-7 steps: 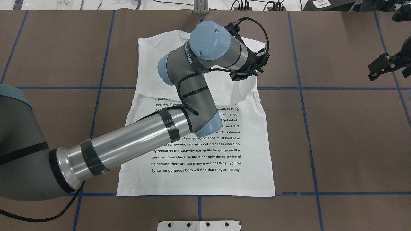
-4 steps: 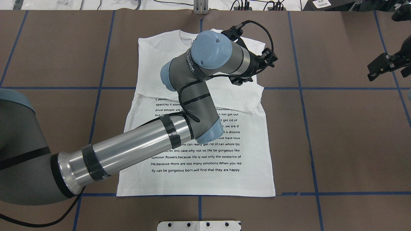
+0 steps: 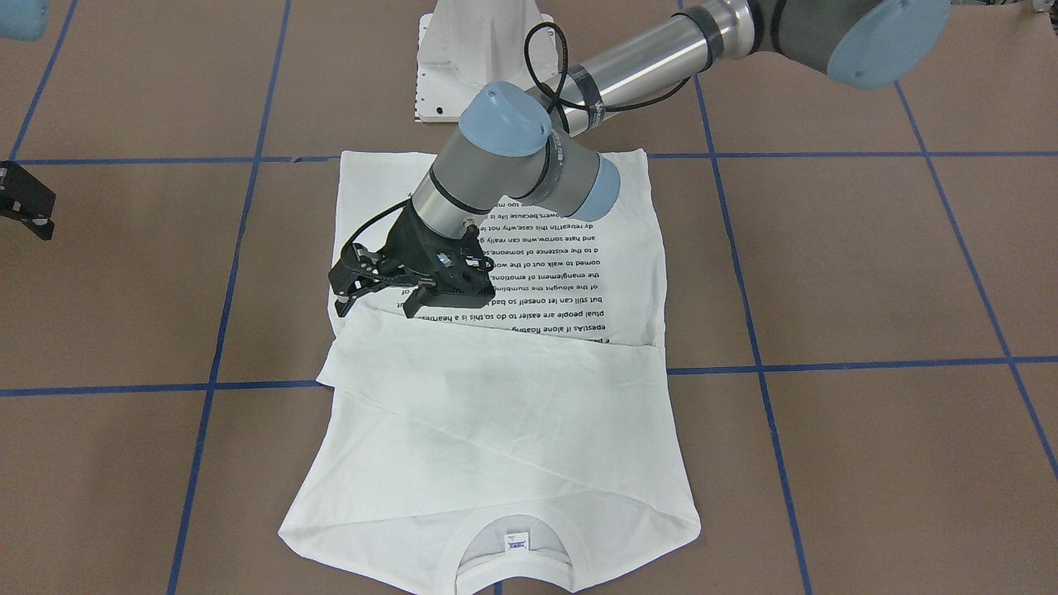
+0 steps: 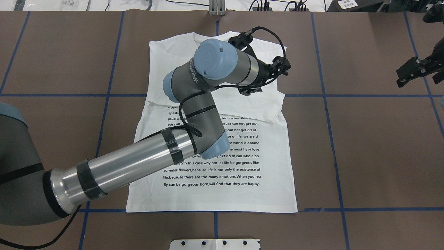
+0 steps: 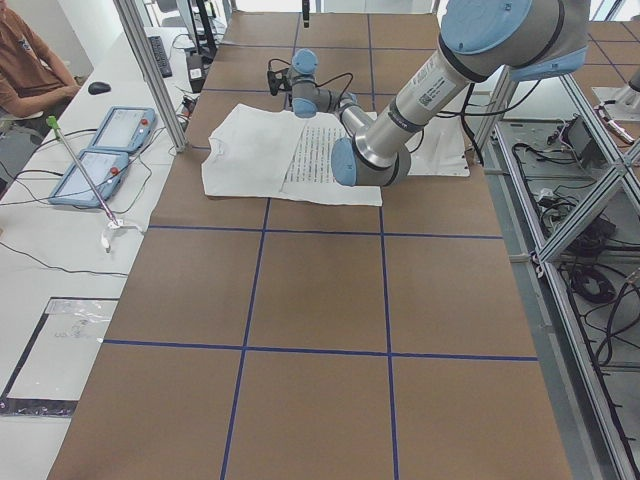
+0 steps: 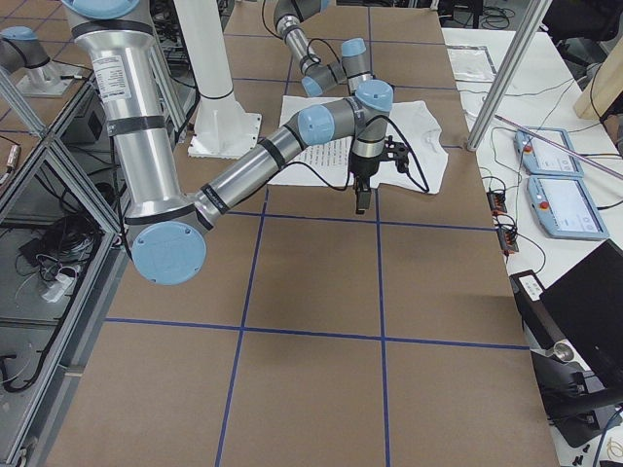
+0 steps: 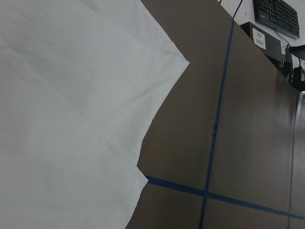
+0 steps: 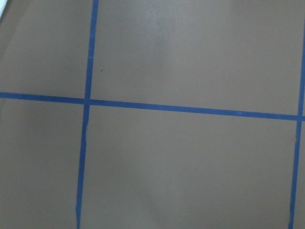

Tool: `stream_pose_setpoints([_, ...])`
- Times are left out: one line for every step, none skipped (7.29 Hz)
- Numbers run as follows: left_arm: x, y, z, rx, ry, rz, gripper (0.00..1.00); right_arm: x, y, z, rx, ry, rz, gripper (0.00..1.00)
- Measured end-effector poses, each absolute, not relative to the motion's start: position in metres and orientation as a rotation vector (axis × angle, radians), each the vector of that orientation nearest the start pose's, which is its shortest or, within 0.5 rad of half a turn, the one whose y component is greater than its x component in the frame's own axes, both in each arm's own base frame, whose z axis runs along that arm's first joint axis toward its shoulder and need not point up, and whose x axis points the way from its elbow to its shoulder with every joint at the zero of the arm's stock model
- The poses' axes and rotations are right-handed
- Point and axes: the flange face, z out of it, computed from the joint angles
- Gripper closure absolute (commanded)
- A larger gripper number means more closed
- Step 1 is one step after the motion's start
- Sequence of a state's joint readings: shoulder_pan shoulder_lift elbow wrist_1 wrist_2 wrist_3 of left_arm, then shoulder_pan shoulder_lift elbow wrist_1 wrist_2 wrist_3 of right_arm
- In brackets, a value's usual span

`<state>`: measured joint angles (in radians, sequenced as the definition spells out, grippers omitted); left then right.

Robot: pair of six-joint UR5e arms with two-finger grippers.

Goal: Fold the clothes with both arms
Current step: 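Fold the sleeve with the left gripper across the shirt toward the collar, then release the sleeve with the left gripper while the right gripper moves to the hem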

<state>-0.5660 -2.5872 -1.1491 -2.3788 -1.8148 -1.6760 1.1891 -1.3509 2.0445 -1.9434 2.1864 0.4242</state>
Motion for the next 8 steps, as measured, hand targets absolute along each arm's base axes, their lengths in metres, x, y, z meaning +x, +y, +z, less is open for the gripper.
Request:
stream_pose_setpoints([0.601, -0.514, 0.093, 0.144, 1.36, -0.345, 0.0, -0.124, -0.506, 0.365, 0.07, -0.699, -0.044, 0.0])
stream_pose_setpoints([0.576, -0.504, 0.104, 0.177, 1.299, -0.294, 0.0, -0.133, -0.503, 0.356, 0.087, -0.722, -0.021, 0.0])
stream_pose_setpoints([0.545, -0.489, 0.122, 0.212, 1.241, -0.234, 0.0, -0.148, -0.496, 0.347, 0.092, -0.744, -0.011, 0.0])
stream_pose_setpoints([0.514, -0.471, 0.146, 0.235, 1.183, -0.175, 0.0, -0.163, -0.485, 0.337, 0.089, -0.764, -0.006, 0.0])
stream_pose_setpoints([0.483, -0.455, 0.169, 0.25, 1.131, -0.113, 0.0, -0.178, -0.469, 0.324, 0.081, -0.785, 0.003, 0.0])
stream_pose_setpoints([0.453, -0.439, 0.191, 0.265, 1.101, -0.039, 0.0, -0.196, -0.45, 0.31, 0.063, -0.805, 0.014, 0.0])
stream_pose_setpoints([0.428, -0.426, 0.21, 0.267, 1.091, 0.042, 0.0, -0.218, -0.429, 0.296, 0.034, -0.826, 0.027, 0.0])
stream_pose_setpoints([0.41, -0.416, 0.227, 0.258, 1.085, 0.098, 0.0, -0.239, -0.41, 0.286, -0.002, -0.842, 0.037, 0.0])
